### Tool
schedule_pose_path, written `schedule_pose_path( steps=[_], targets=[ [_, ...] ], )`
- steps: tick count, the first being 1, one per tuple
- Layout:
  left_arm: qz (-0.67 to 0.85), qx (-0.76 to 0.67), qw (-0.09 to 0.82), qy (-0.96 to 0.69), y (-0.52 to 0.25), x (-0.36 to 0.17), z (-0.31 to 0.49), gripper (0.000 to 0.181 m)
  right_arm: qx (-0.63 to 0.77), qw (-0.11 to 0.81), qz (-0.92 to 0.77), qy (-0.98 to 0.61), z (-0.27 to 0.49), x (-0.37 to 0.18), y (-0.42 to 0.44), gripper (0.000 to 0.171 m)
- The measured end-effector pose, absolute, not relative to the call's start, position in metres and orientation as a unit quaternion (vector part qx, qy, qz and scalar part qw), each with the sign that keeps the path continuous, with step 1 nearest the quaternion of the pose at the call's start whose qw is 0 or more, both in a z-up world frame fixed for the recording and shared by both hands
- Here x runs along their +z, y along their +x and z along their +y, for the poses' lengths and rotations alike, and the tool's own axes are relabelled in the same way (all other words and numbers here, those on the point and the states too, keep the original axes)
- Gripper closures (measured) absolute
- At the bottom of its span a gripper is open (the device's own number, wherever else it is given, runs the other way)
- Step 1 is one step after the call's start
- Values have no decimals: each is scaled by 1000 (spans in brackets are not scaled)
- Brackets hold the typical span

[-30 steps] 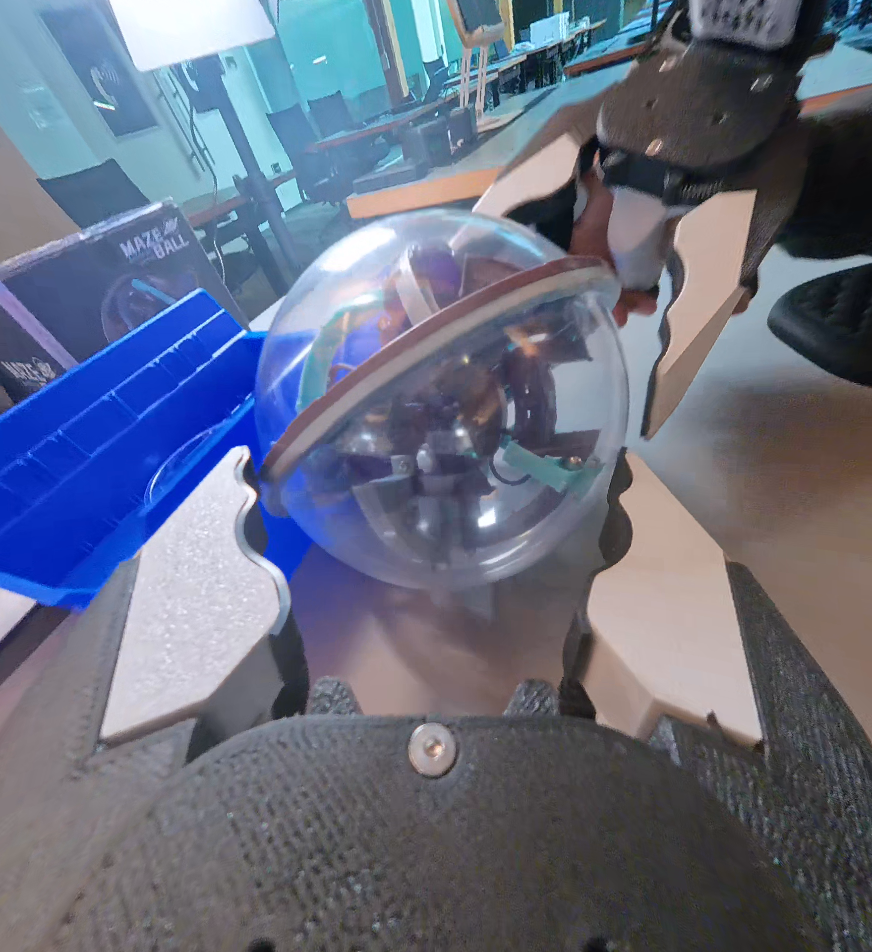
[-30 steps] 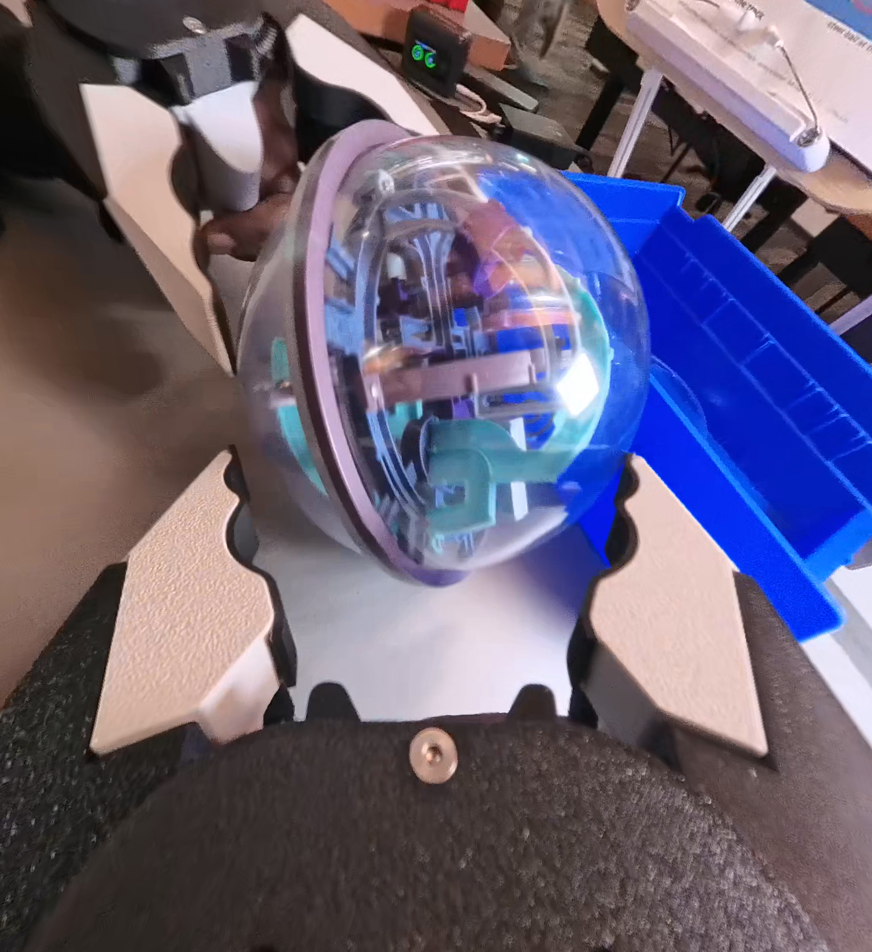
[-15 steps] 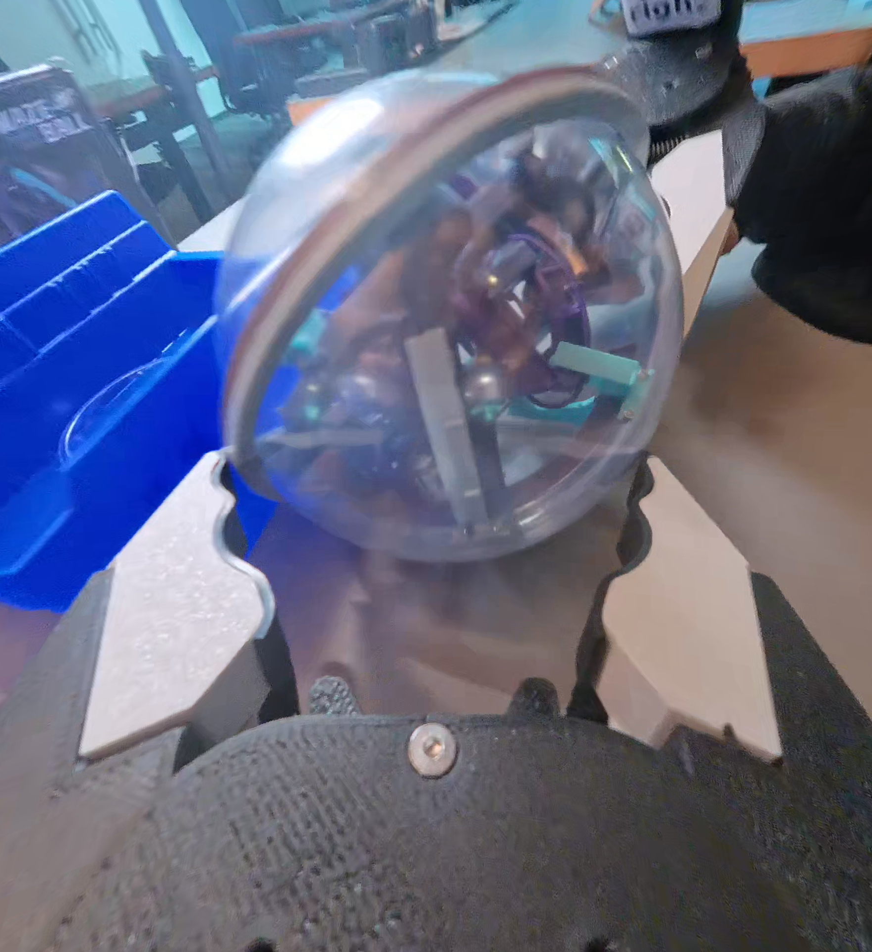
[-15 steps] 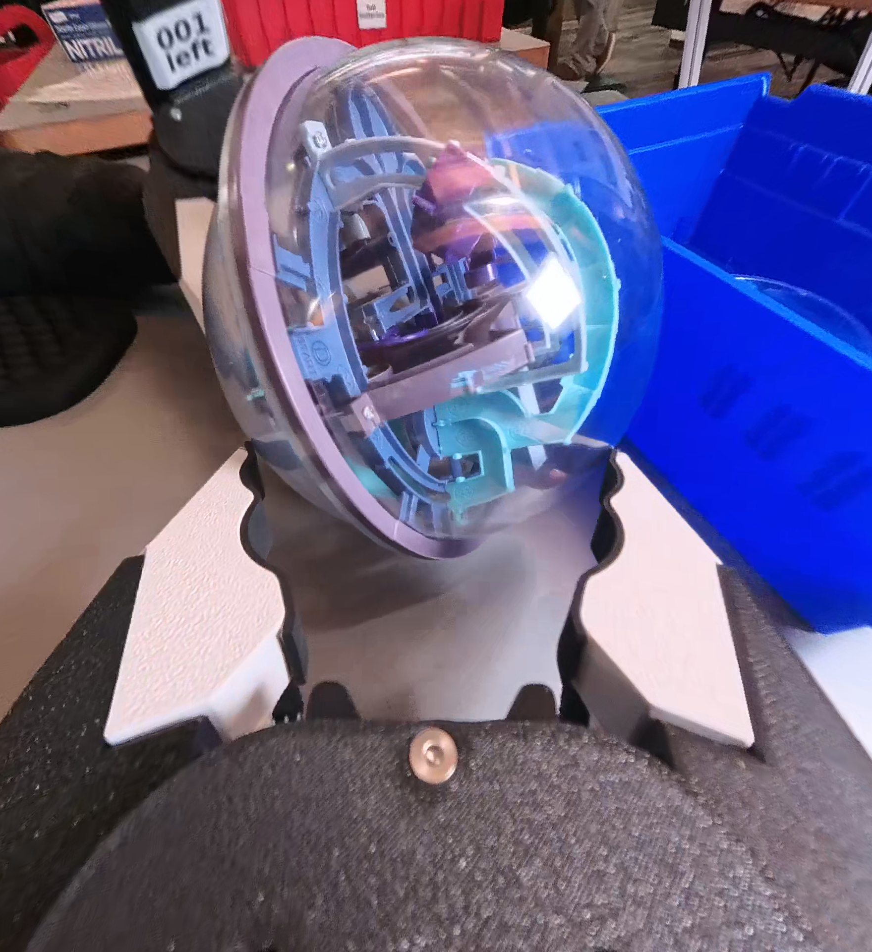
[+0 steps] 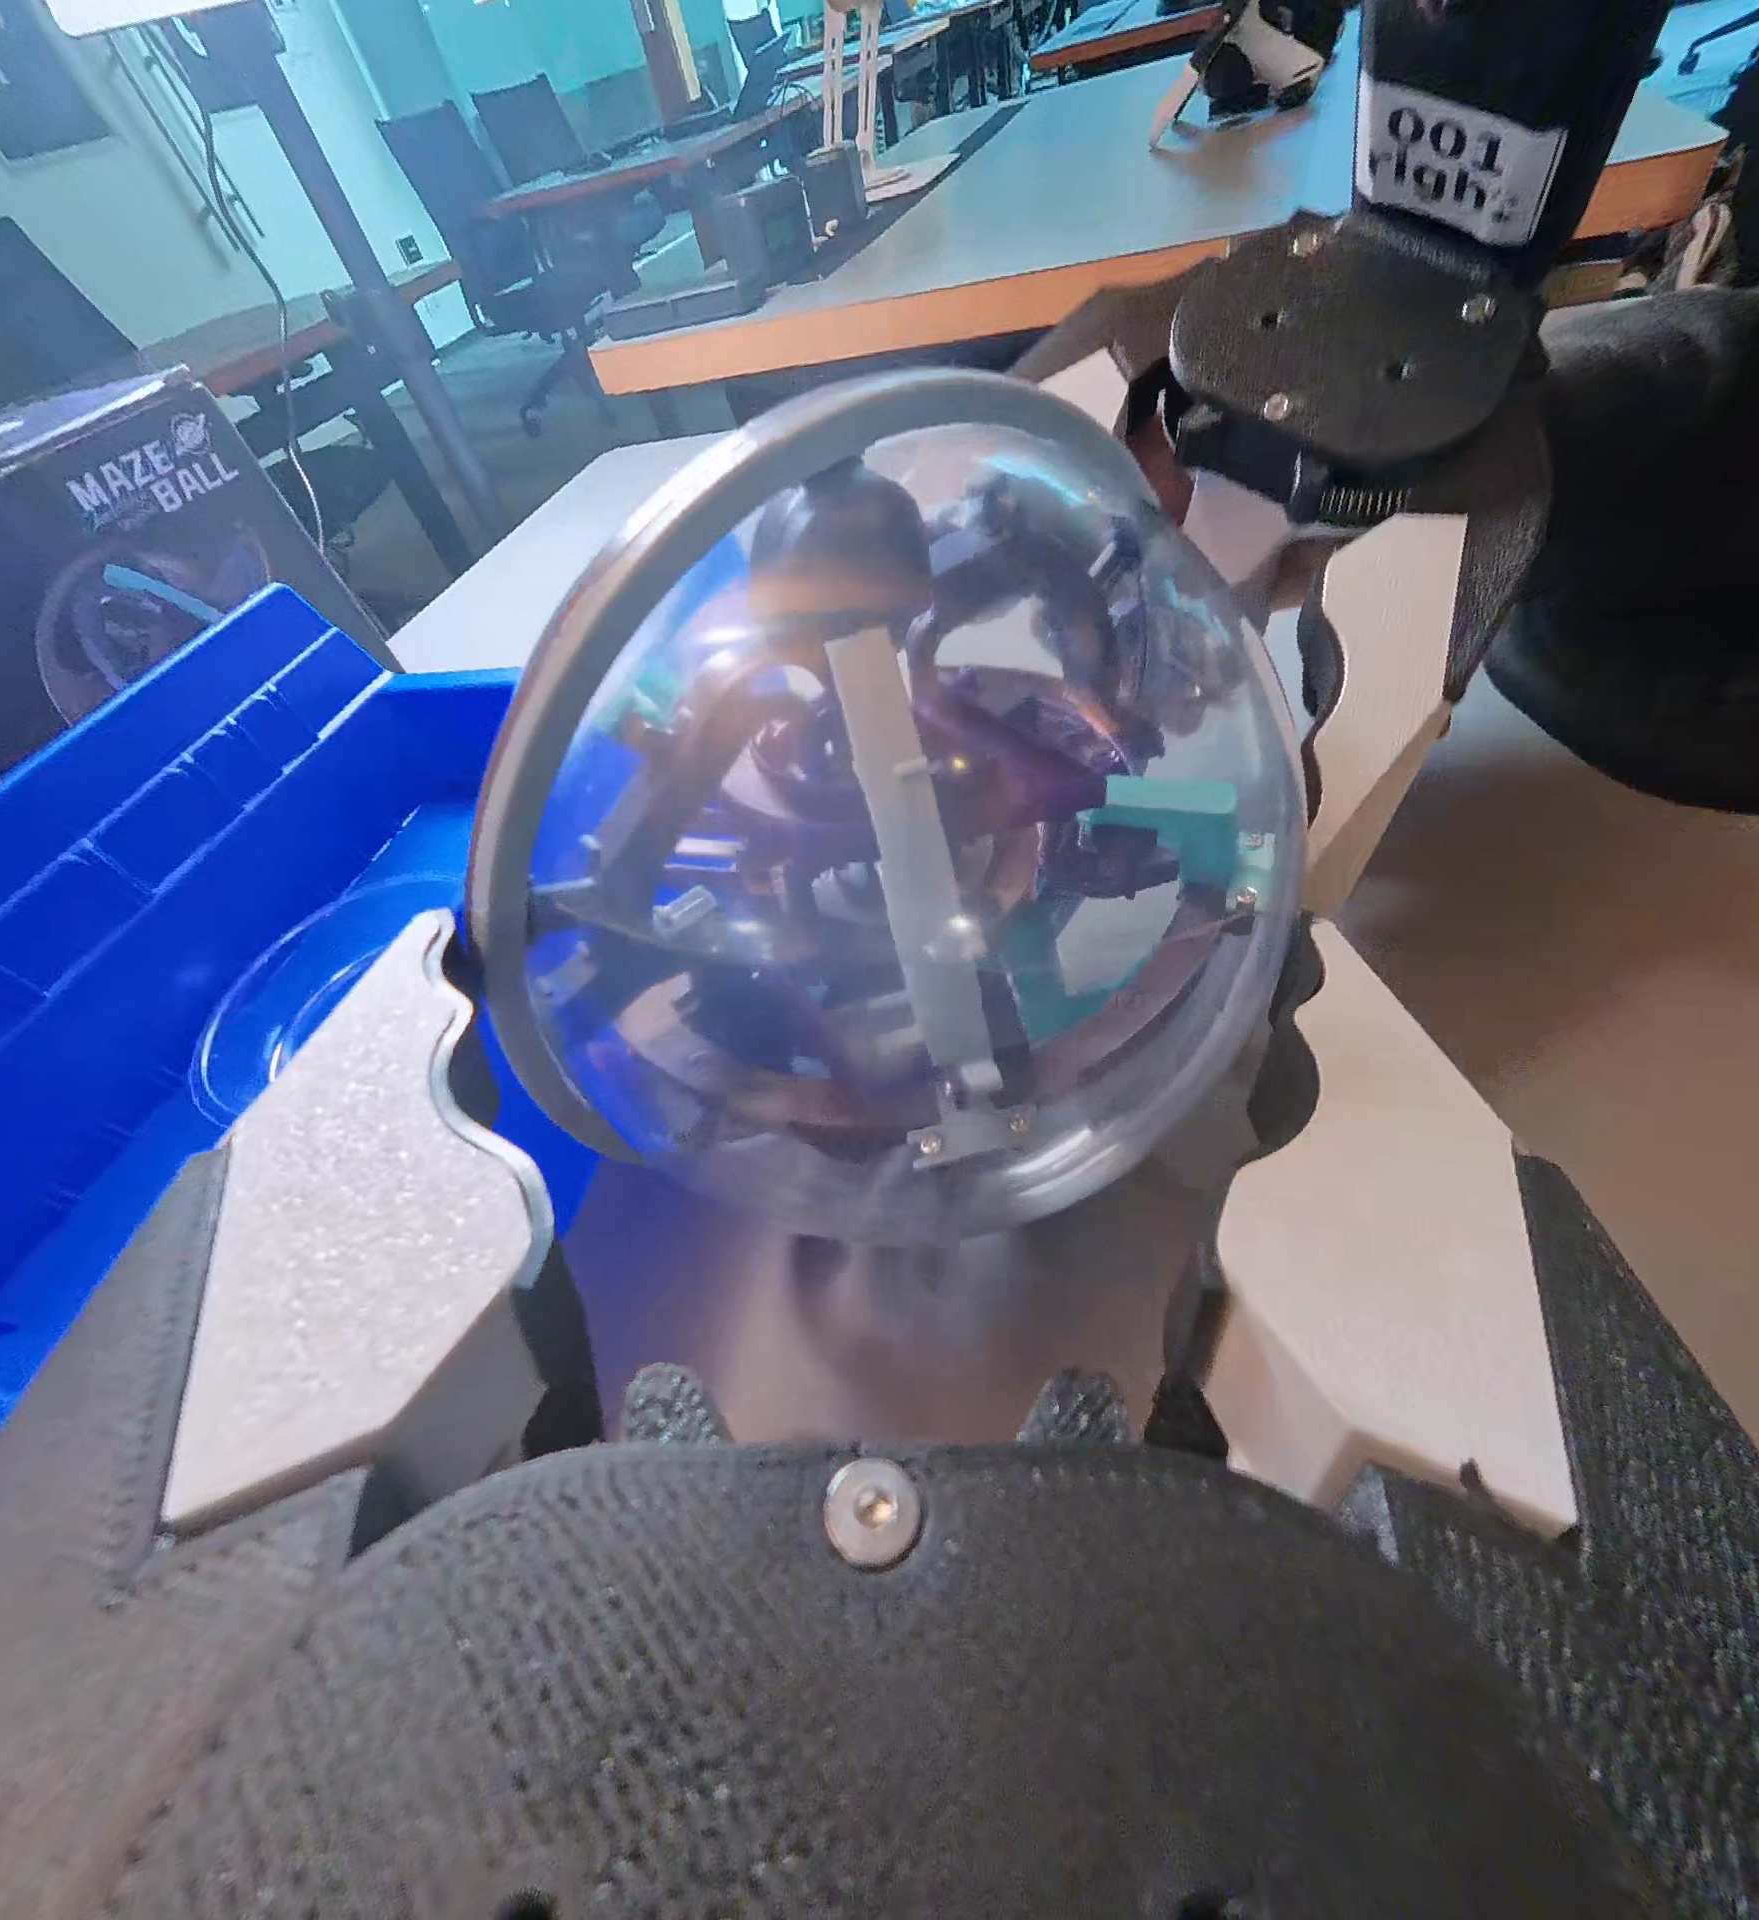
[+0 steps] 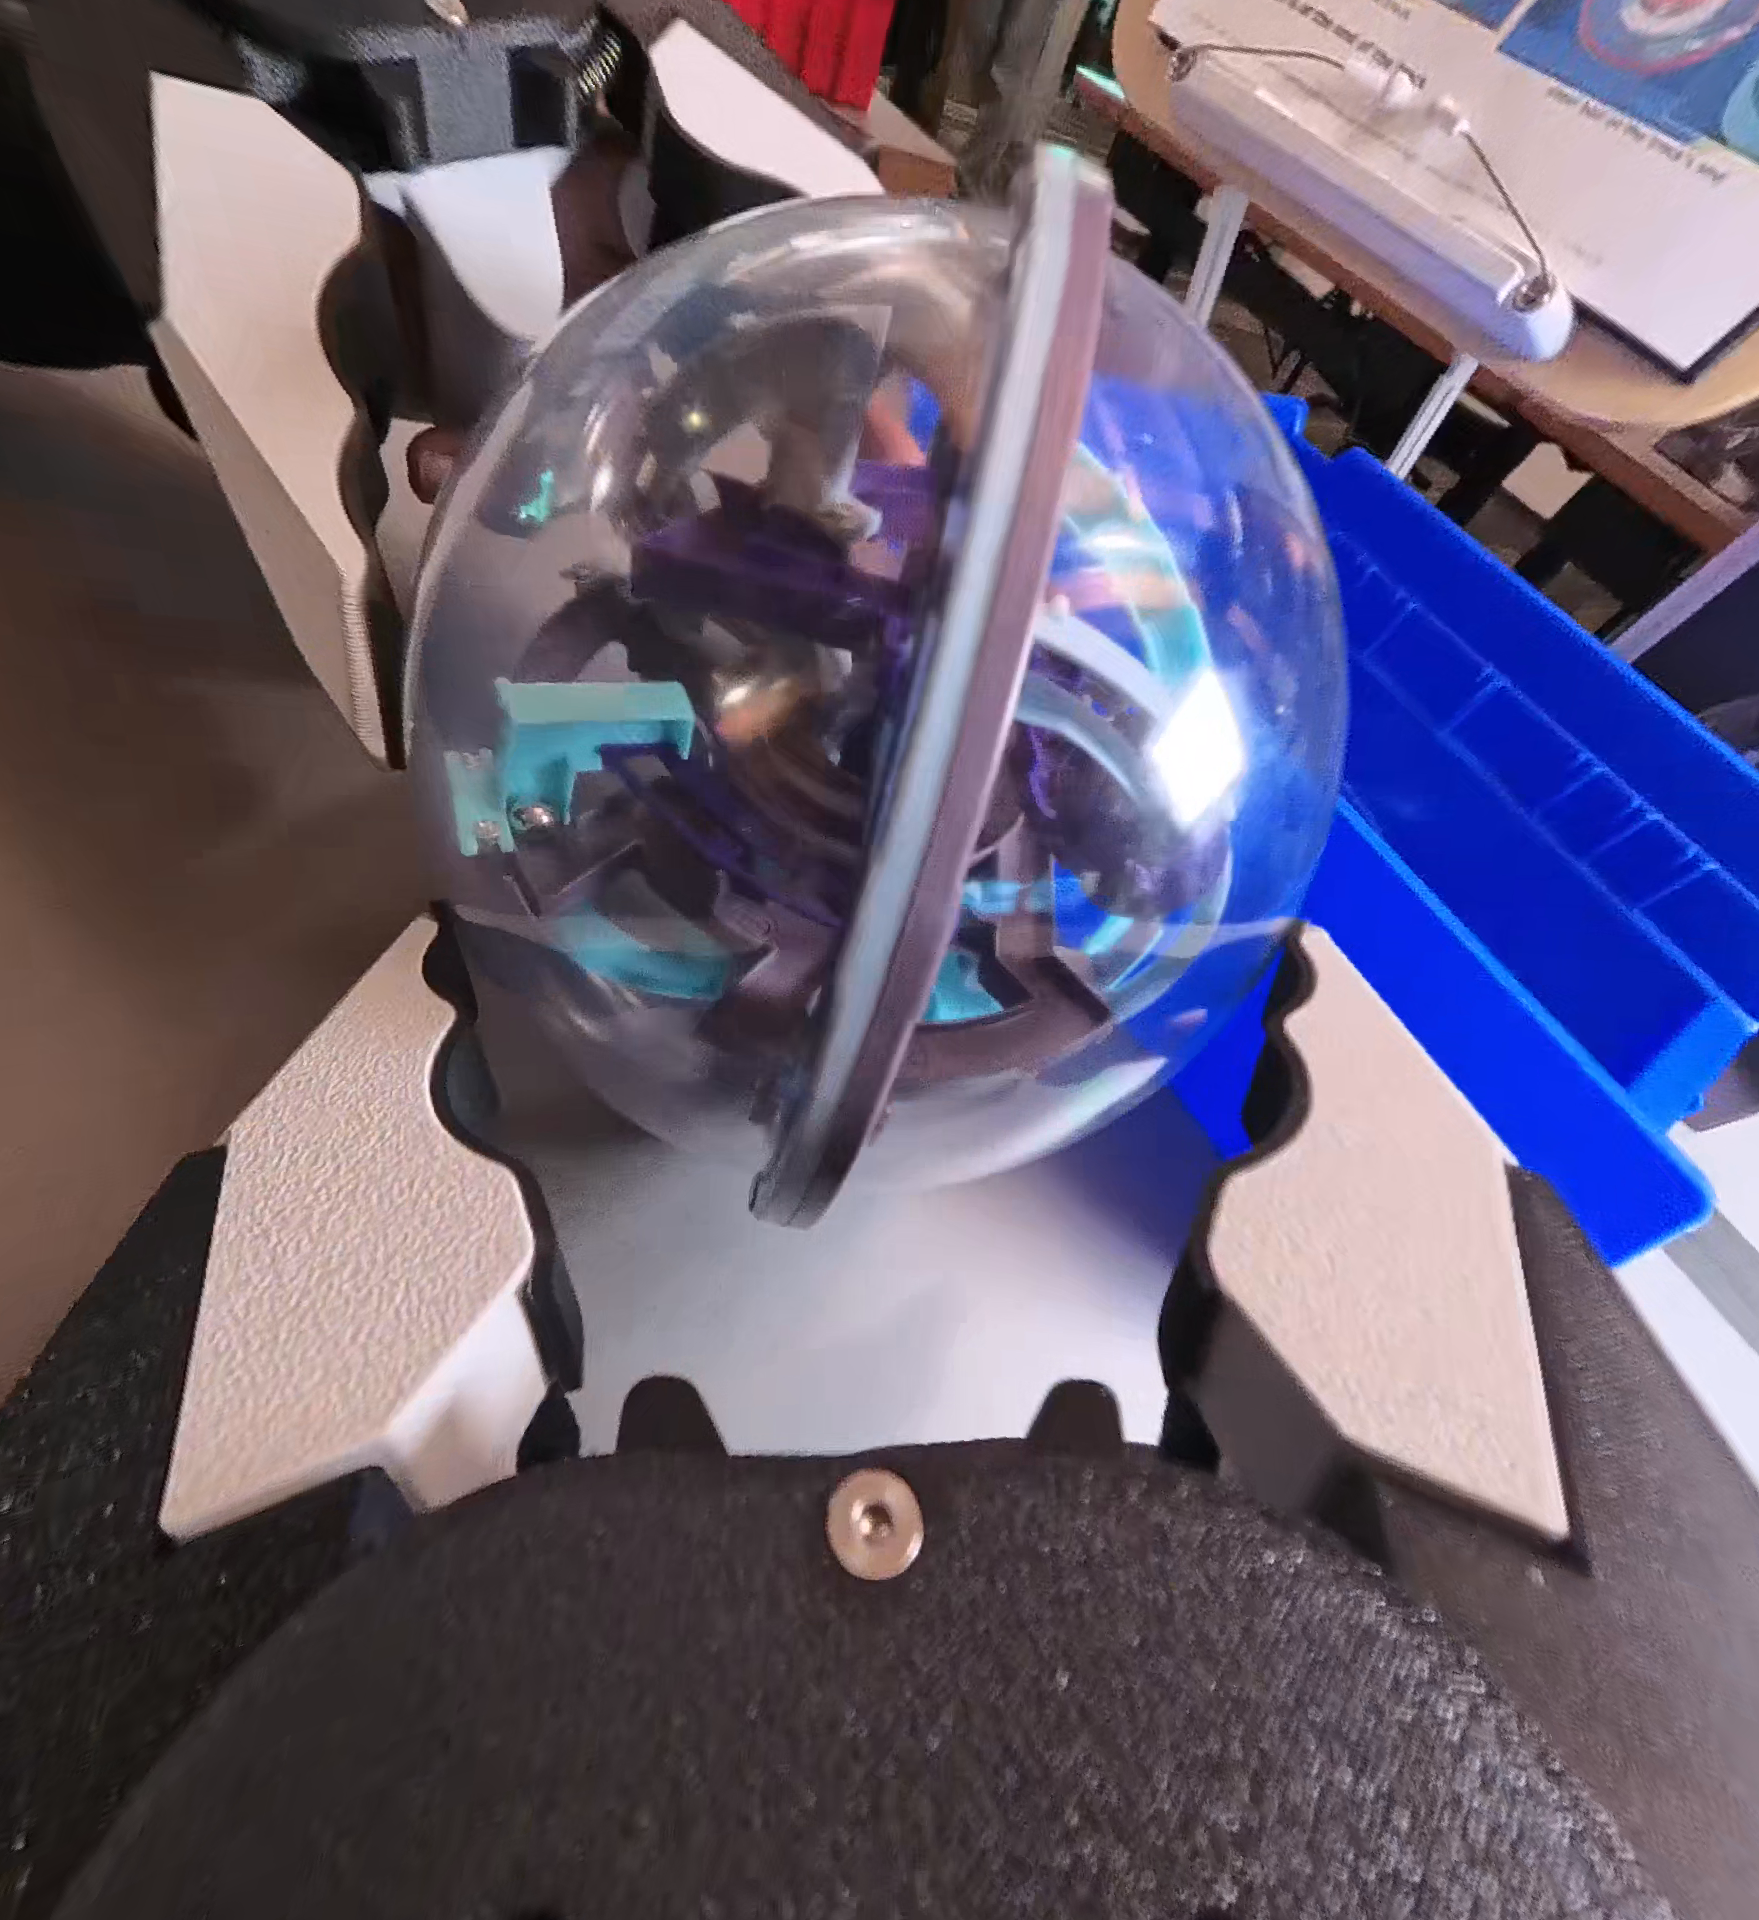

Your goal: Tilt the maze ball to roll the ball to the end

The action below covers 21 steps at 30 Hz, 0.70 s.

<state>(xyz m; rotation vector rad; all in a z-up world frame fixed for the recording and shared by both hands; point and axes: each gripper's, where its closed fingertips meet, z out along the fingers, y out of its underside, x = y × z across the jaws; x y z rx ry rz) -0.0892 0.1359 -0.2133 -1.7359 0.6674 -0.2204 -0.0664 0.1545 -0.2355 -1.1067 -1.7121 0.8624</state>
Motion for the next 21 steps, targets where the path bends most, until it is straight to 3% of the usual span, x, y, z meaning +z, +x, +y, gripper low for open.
schedule_pose_path(
  steps=[7, 17, 21],
  targets=[
    [272, -124, 582, -756, -81, -200, 134, 34, 455, 366, -636, -504, 142, -247, -65, 25],
    [195, -262, 570, -754, -85, -209, 122, 35, 428, 363, -642, -522, 132, -227, -60, 27],
    [228, -206, 594, -743, -83, -203, 121, 35, 423, 359, -654, -514, 131, -235, -59, 27]
  ],
)
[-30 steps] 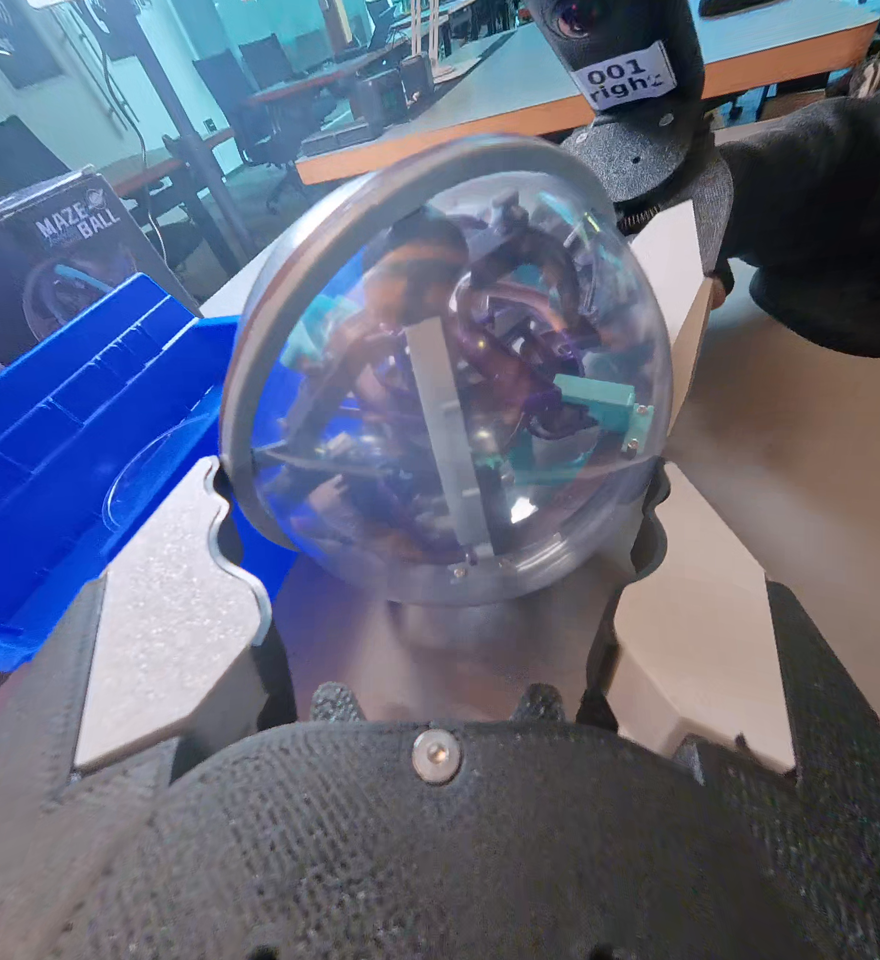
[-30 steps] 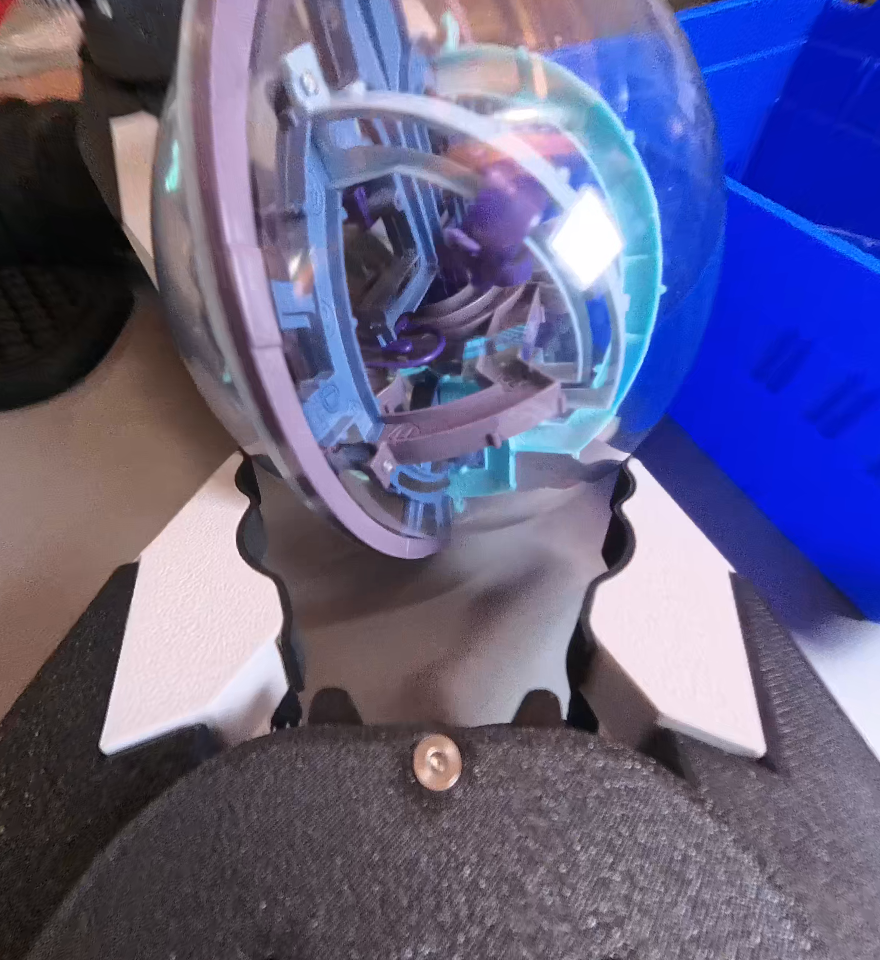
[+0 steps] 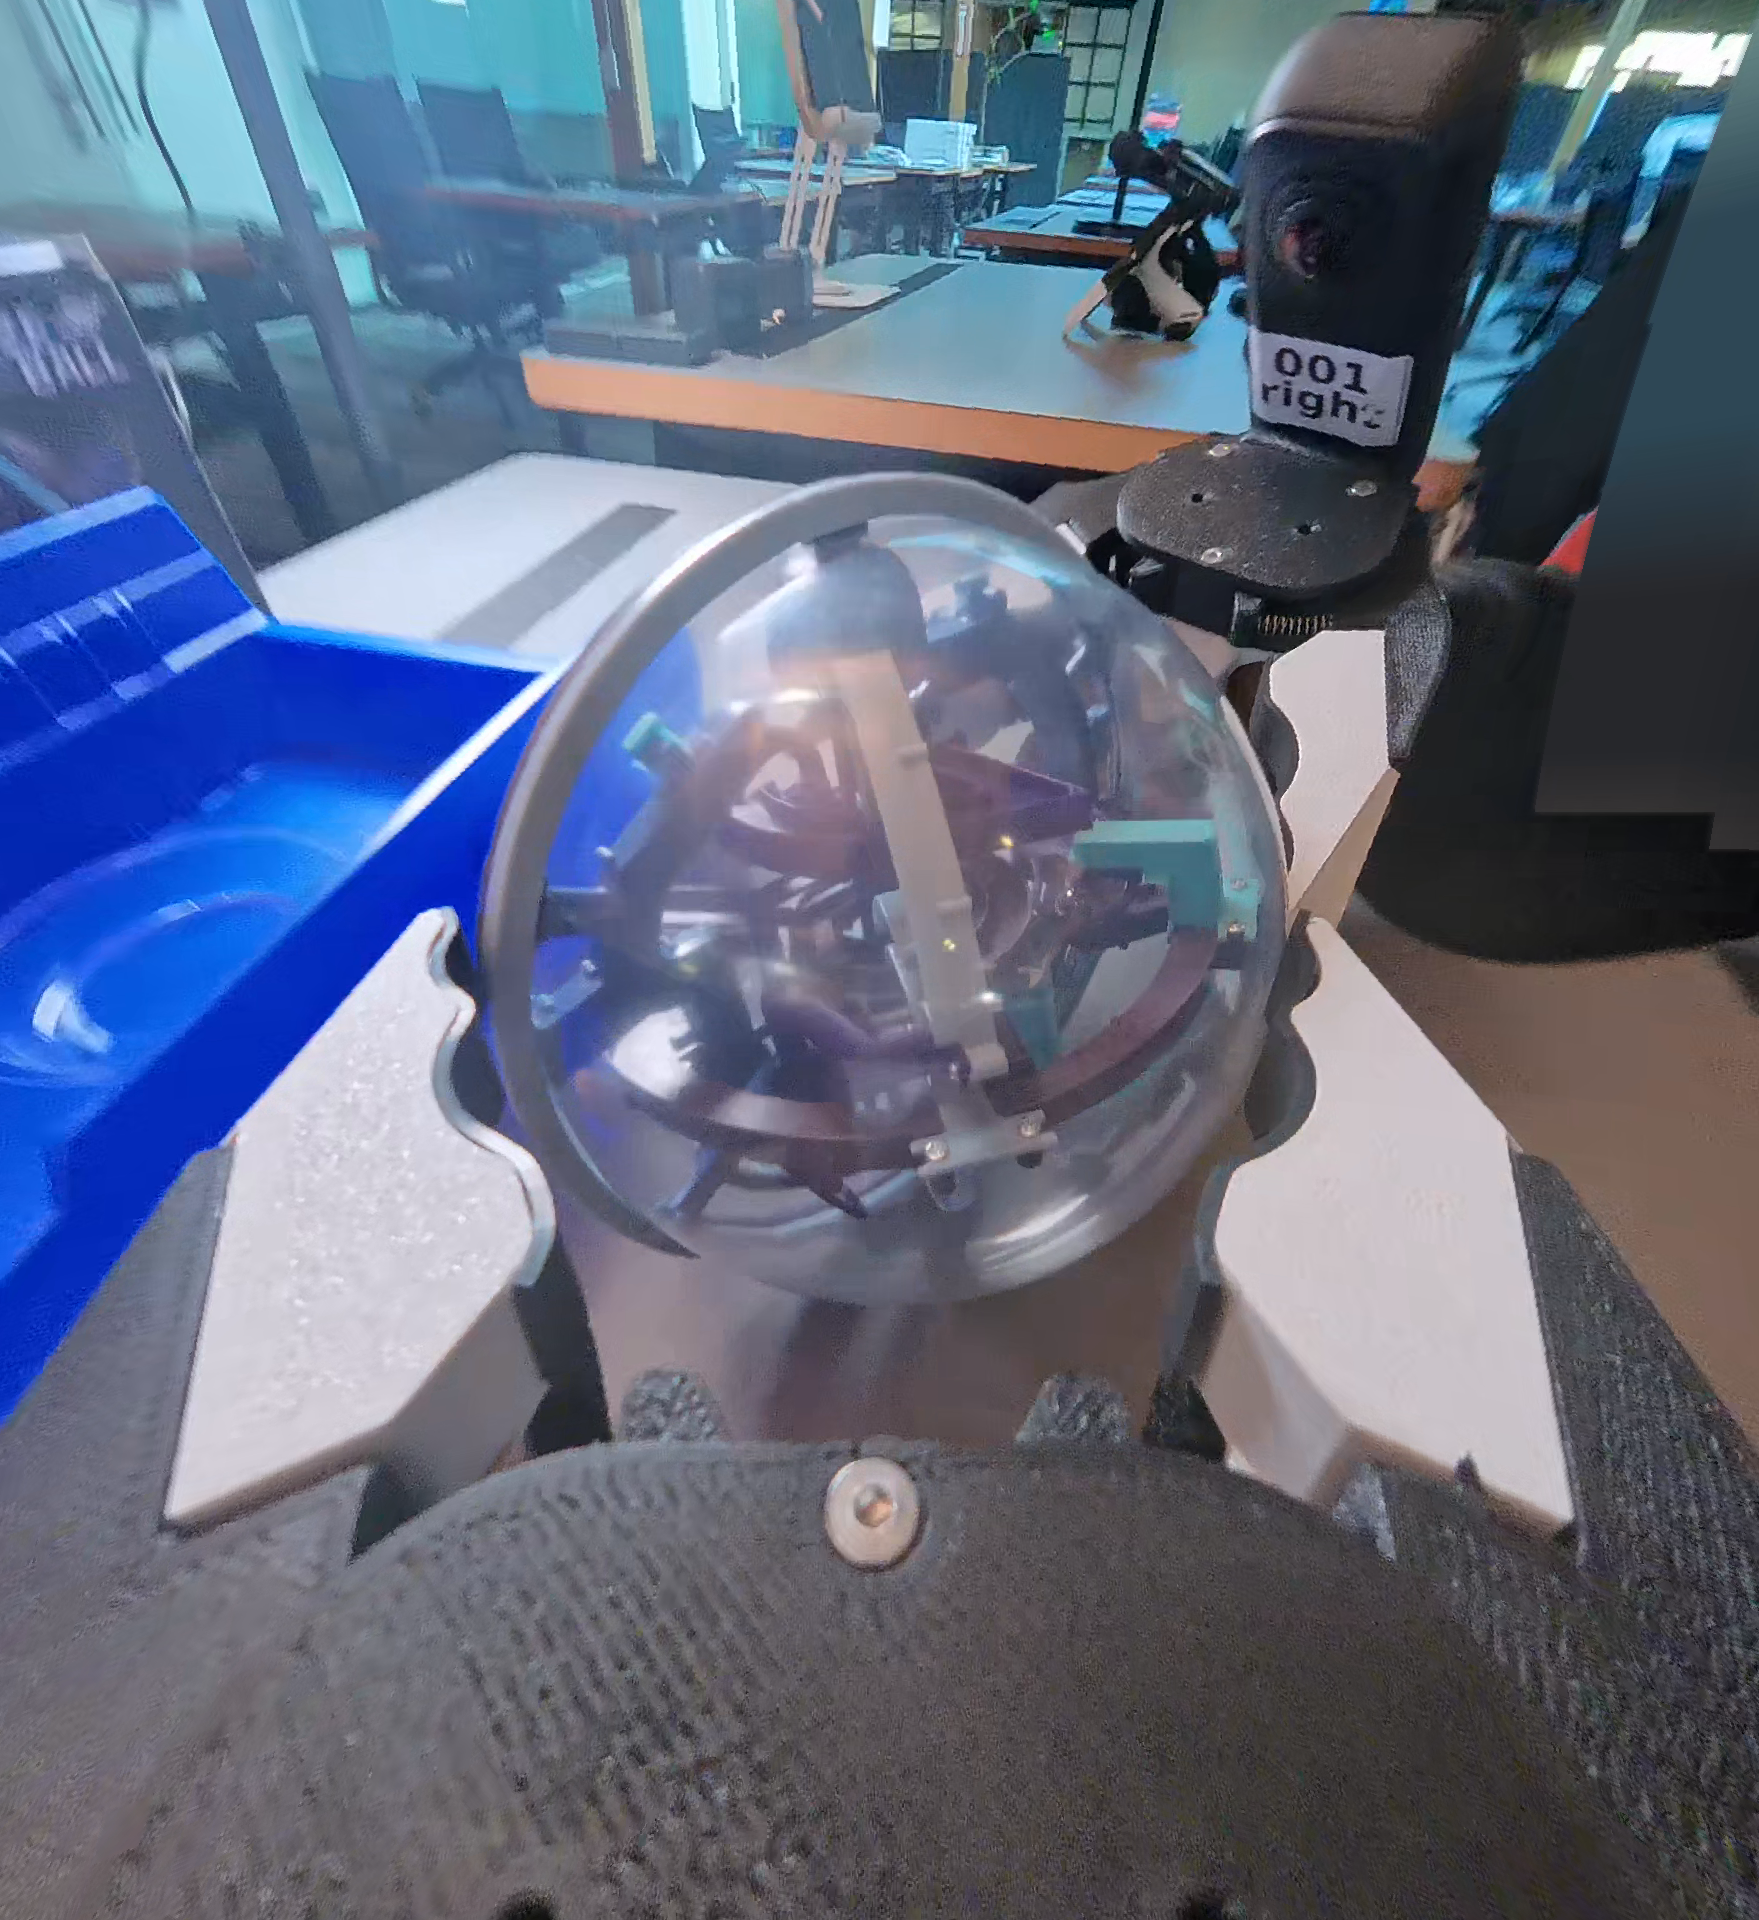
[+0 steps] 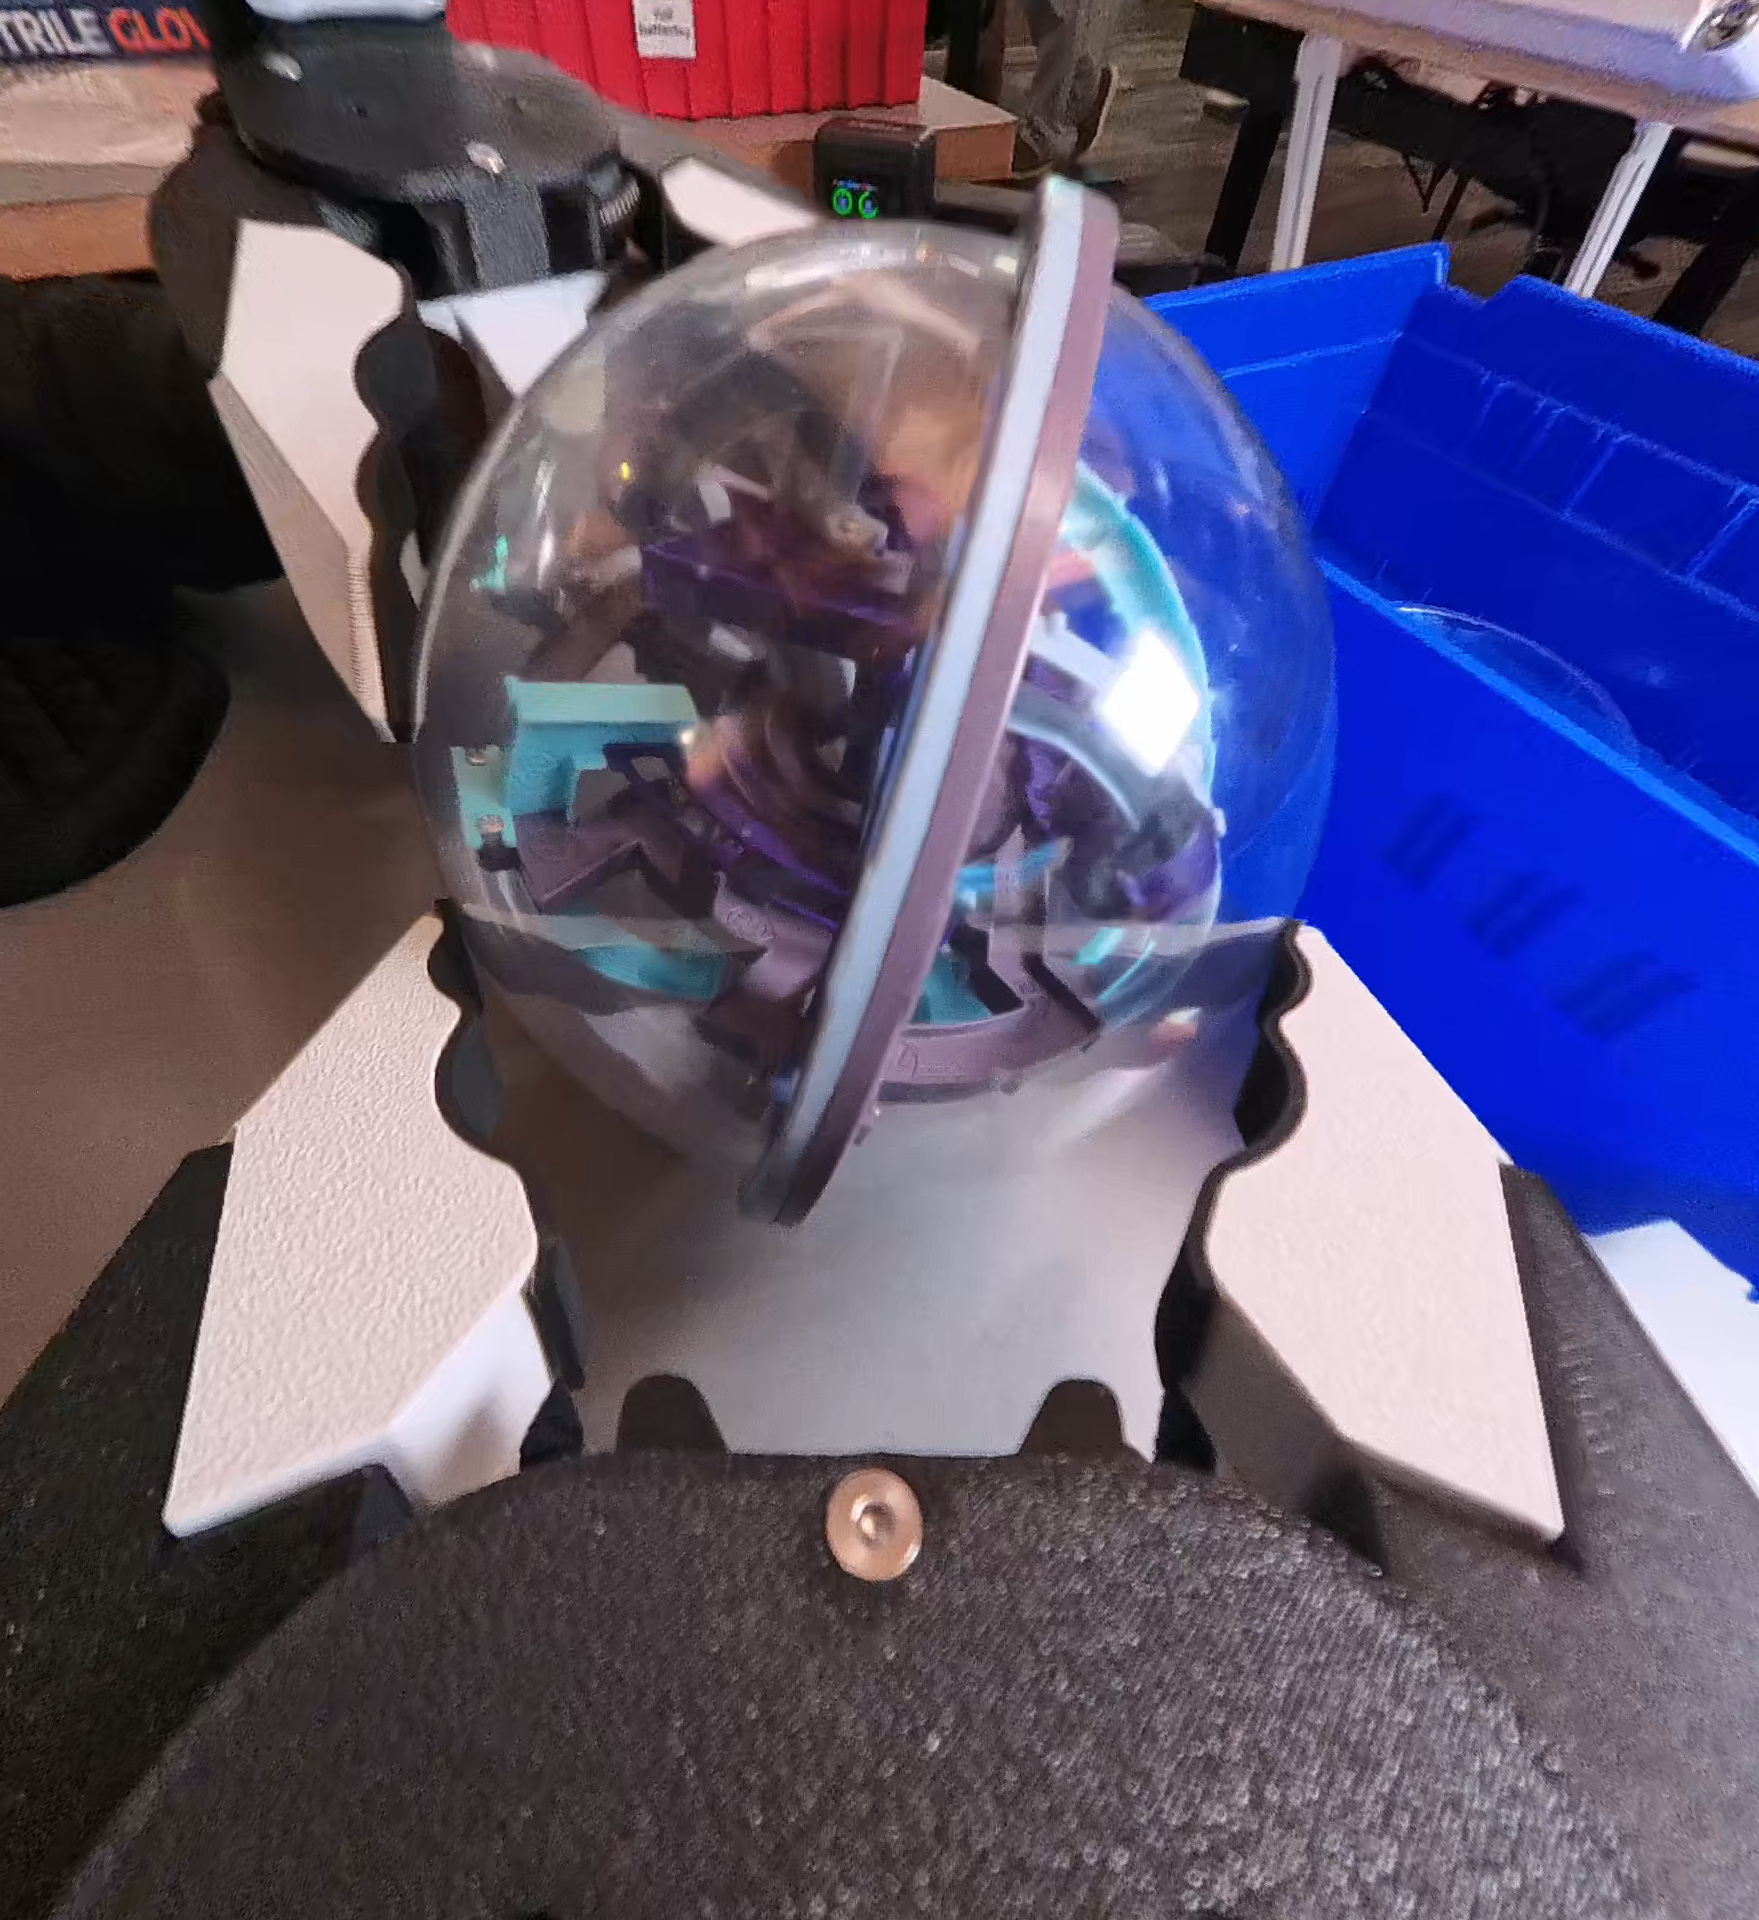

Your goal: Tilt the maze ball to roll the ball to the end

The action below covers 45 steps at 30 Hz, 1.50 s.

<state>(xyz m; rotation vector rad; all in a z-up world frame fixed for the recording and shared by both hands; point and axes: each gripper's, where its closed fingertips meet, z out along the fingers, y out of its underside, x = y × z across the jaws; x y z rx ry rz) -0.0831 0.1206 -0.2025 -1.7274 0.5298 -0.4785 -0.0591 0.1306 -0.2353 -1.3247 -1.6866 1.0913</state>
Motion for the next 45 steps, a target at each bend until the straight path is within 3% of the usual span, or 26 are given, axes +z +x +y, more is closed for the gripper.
schedule_pose_path(
  steps=[6, 11, 21, 27, 31, 36, 40, 42, 45],
  targets=[
    [303, -96, 628, -711, -76, -193, 113, 36, 421, 366, -670, -490, 124, -251, -64, 26],
    [305, -85, 640, -700, -76, -191, 105, 37, 425, 379, -671, -475, 118, -249, -66, 25],
    [221, -205, 572, -763, -86, -190, 117, 43, 486, 266, -631, -543, 113, -253, -64, 27],
    [235, -228, 544, -773, -81, -187, 130, 48, 358, 461, -695, -421, 131, -208, -56, 25],
    [248, -227, 529, -779, -66, -184, 150, 48, 283, 519, -716, -371, 128, -211, -61, 23],
    [294, -258, 564, -727, -65, -180, 143, 33, 359, 472, -683, -427, 152, -223, -52, 25],
    [296, -249, 570, -725, -90, -216, 135, 35, 435, 399, -650, -480, 161, -238, -49, 27],
    [313, -227, 552, -739, -90, -243, 136, 31, 473, 346, -635, -503, 158, -245, -50, 37],
    [317, -219, 556, -736, -83, -242, 140, 28, 502, 287, -613, -539, 151, -251, -52, 38]
  ],
)
